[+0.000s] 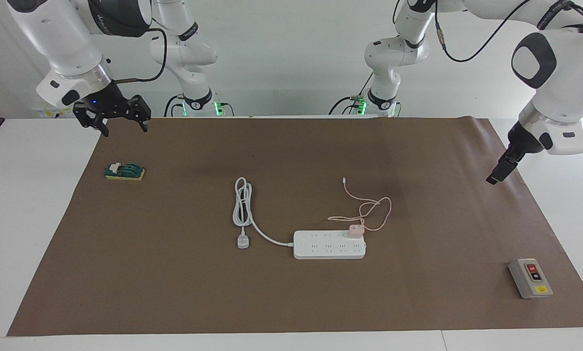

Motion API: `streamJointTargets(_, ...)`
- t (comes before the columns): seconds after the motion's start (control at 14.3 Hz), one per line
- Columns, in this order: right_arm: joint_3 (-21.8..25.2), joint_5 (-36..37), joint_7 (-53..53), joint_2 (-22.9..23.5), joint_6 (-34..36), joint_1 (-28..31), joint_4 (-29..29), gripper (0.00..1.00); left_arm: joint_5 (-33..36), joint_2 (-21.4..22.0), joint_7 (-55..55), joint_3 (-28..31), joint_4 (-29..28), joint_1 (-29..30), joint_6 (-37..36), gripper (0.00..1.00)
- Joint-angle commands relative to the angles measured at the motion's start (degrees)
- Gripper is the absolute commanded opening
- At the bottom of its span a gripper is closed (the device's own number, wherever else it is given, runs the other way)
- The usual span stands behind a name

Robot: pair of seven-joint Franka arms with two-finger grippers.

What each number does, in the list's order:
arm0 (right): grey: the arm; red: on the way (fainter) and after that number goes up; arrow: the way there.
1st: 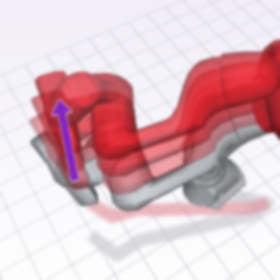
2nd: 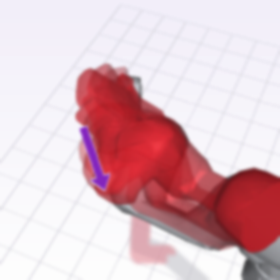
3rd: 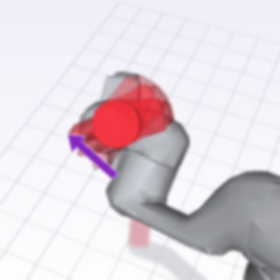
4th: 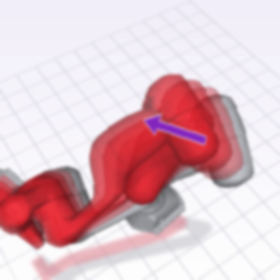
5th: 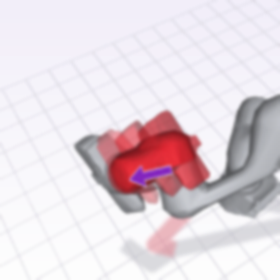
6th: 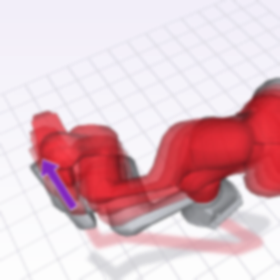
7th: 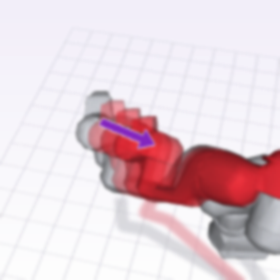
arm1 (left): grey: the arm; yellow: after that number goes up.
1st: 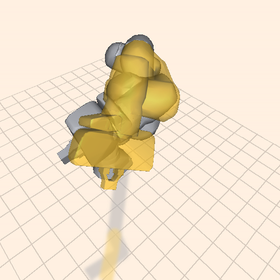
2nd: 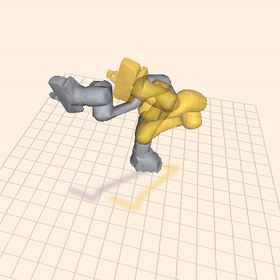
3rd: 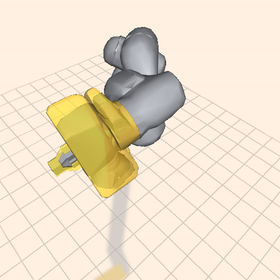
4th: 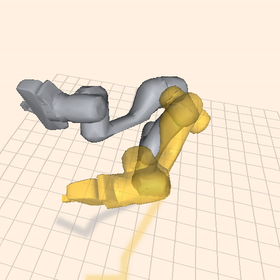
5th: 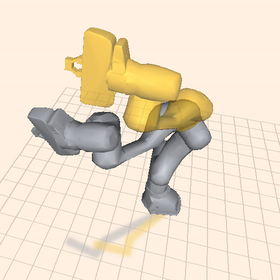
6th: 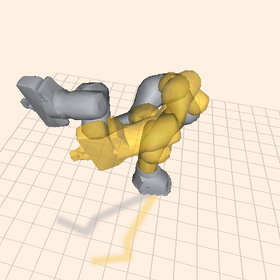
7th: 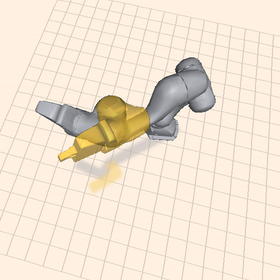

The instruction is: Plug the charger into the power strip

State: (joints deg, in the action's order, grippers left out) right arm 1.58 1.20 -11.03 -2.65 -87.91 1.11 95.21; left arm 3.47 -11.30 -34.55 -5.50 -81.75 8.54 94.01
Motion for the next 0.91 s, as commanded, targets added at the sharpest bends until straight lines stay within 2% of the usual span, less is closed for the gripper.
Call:
streamJointTargets(0.0,-0.35,-0.85,0.22,-0.95,-0.07,0.82,0.76,1.0,0.31,3.21,6.4,-0.65,-2.01,1.04,-1.54,1.0)
streamJointTargets(0.14,-0.35,-0.85,0.3,-0.95,-0.16,0.82,0.76,1.0,0.05,4.52,14.9,-0.3,-1.74,0.86,-4.53,1.0)
streamJointTargets(0.35,-0.35,-0.85,0.21,-0.95,-0.07,0.91,0.76,1.0,-1.63,7.25,20.21,0.05,-4.19,-0.01,-4.36,1.0)
streamJointTargets(0.49,-0.35,-0.85,0.21,-0.95,-0.16,0.82,0.76,1.0,-1.8,9.35,20.57,0.14,-6.74,-2.03,-3.4,1.0)
streamJointTargets(0.7,-0.35,-0.85,0.21,-0.95,-0.16,0.91,0.85,1.0,-1.71,12.08,27.59,0.14,-11.92,-5.9,3.71,1.0)
streamJointTargets(0.84,-0.35,-0.85,0.13,-0.95,-0.16,0.91,0.85,1.0,-1.89,15.24,28.31,0.23,-14.92,-7.14,3.11,1.0)
